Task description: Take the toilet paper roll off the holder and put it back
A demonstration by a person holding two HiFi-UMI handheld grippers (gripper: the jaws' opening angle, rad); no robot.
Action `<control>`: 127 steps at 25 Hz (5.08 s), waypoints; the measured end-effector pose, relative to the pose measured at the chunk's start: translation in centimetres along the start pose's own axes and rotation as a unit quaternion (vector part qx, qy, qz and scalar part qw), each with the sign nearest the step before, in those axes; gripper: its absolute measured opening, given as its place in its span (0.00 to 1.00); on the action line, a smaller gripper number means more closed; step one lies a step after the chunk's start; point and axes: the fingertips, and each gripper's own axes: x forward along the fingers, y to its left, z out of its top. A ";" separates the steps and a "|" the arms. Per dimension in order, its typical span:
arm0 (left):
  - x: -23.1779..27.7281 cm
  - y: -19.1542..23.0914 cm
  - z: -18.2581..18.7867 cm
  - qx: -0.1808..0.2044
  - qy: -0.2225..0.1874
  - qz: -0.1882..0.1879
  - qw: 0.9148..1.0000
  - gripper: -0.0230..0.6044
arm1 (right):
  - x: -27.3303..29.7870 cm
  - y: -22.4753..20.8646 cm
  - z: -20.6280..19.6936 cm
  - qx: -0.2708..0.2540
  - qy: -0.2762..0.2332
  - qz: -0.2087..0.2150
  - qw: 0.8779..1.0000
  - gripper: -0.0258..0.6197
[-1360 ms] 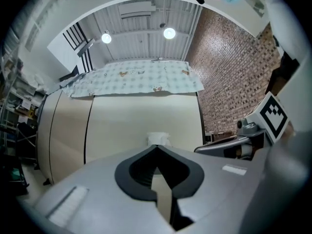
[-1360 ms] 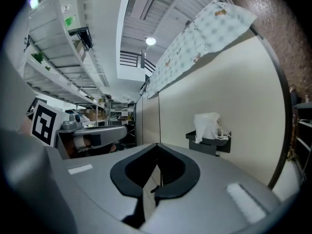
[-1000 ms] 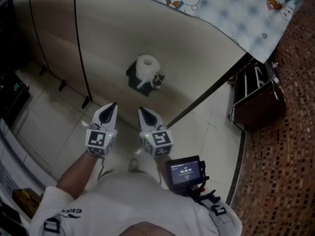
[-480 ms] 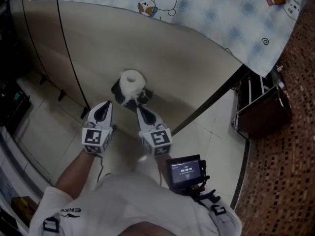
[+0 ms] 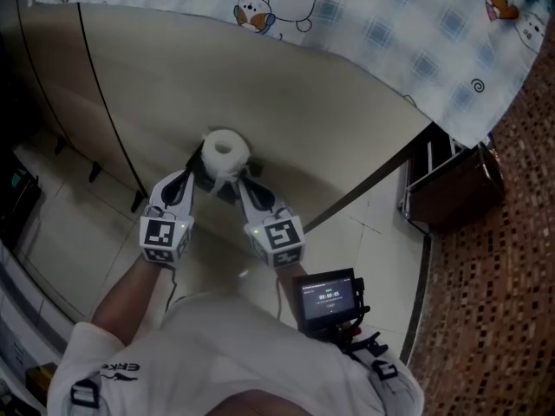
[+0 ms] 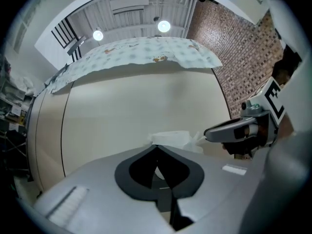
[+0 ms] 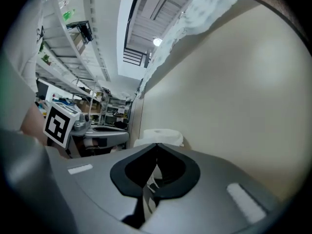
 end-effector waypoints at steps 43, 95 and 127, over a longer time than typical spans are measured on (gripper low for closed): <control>-1.4 6.0 -2.2 -0.050 -0.015 0.002 0.999 0.04 | 6.9 3.4 -1.8 -0.412 0.372 0.199 0.808 0.37; 2.2 -4.5 -2.0 -0.022 0.014 -0.115 0.993 0.04 | -11.8 -7.0 -1.8 0.407 -0.227 0.043 0.884 0.34; 3.5 -0.2 -18.2 -0.032 0.188 -0.118 0.974 0.06 | -5.8 -5.7 -14.5 0.475 -0.106 0.000 0.874 0.33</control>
